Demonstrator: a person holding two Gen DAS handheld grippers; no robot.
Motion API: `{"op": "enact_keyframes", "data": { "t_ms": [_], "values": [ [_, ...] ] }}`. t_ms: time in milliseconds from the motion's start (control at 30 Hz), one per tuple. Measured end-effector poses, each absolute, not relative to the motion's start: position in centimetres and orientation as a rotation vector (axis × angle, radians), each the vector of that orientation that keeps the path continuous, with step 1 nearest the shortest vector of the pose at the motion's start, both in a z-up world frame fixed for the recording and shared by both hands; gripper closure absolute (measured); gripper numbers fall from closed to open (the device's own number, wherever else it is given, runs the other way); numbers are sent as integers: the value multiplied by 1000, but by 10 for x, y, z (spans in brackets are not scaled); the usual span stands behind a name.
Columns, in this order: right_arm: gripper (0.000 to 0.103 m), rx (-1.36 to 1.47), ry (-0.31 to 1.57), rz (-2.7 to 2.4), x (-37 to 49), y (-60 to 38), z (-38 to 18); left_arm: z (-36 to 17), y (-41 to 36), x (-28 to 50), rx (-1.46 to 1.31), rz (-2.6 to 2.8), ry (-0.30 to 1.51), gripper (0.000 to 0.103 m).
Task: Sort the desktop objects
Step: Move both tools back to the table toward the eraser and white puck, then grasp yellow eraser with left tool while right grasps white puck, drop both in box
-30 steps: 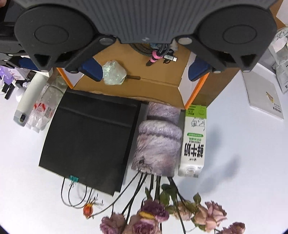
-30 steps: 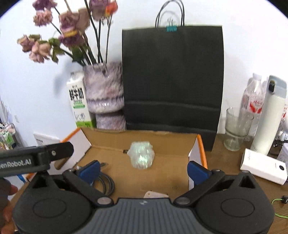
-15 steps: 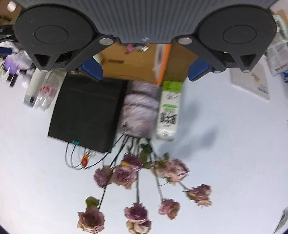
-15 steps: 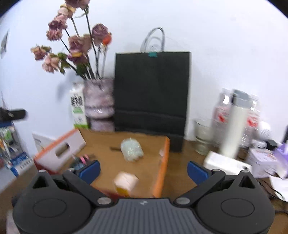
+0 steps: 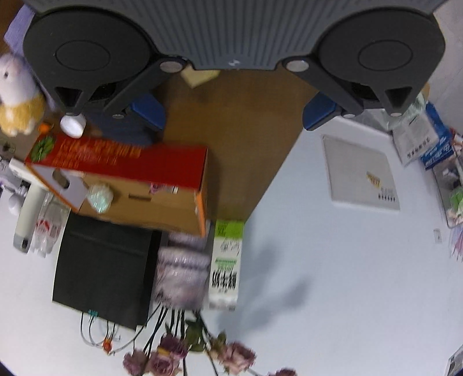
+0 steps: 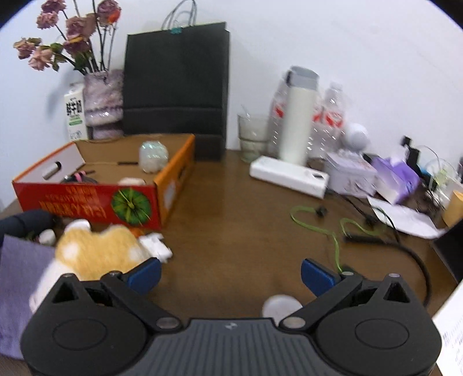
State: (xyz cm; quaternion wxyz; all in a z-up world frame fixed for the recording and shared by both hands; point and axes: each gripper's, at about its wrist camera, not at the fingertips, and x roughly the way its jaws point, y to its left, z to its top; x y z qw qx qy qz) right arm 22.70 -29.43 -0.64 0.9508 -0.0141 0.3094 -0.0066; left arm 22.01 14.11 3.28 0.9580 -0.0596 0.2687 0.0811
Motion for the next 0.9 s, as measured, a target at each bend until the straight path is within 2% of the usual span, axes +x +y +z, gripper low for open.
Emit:
{"op": "enact_keyframes", "data": {
  "t_ms": [333, 433, 533, 667, 767, 867, 900],
  "values": [
    [1, -40, 645, -74, 207, -306, -29, 14, 132, 207, -67, 155, 585, 0],
    [8, -23, 662, -87, 212, -310, -37, 8, 127, 208, -39, 141, 603, 0],
    [9, 11, 678, -90, 216, -316, -43, 4, 123, 209, -24, 135, 612, 1],
    [24, 41, 684, -122, 221, -323, -47, 2, 122, 213, -22, 129, 625, 6],
    [27, 74, 683, -127, 223, -329, -48, 0, 124, 216, -33, 105, 630, 15],
    [32, 66, 670, -125, 225, -328, -48, 1, 121, 221, -27, 76, 624, 29],
    [36, 65, 665, -124, 225, -327, -49, 1, 120, 222, -20, 65, 627, 40]
  ]
}}
